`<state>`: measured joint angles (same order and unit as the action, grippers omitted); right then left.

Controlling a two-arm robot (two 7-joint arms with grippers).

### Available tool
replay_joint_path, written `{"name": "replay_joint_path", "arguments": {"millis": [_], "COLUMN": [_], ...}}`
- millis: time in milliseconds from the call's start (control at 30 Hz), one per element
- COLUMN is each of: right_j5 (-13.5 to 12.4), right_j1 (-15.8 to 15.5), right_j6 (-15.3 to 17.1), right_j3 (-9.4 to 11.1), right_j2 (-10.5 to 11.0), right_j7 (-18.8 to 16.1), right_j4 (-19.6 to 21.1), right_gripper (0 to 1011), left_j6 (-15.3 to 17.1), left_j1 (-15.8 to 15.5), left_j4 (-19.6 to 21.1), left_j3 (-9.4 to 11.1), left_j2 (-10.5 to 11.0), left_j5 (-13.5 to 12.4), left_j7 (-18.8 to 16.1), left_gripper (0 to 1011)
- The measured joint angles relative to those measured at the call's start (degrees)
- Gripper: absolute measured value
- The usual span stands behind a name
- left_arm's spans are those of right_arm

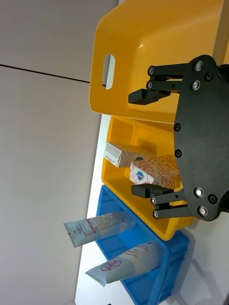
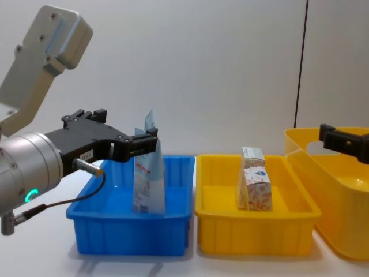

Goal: Bimanual collaborative sorting of washing and personal care products

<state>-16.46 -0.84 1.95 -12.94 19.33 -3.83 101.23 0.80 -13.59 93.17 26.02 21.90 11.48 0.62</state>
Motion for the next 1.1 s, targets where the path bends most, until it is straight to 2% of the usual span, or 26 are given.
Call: {"name": "replay_joint_path", "arguments": {"millis": [1100], "right_j5": [0.0], "right_j1": [0.0], "right_j6": [0.0], "right_j3": [0.0], "right_j2": [0.0], "right_j7": [0.0], "right_j4": [0.0], "right_gripper": [1003], "left_j6": [0.0], "left_j1": [0.0], "left_j4": [0.0], "left_j3": [0.0], "left_j2": [0.0], "left_j5": [0.0], "left_j7": [0.0], "left_gripper": [1001]}}
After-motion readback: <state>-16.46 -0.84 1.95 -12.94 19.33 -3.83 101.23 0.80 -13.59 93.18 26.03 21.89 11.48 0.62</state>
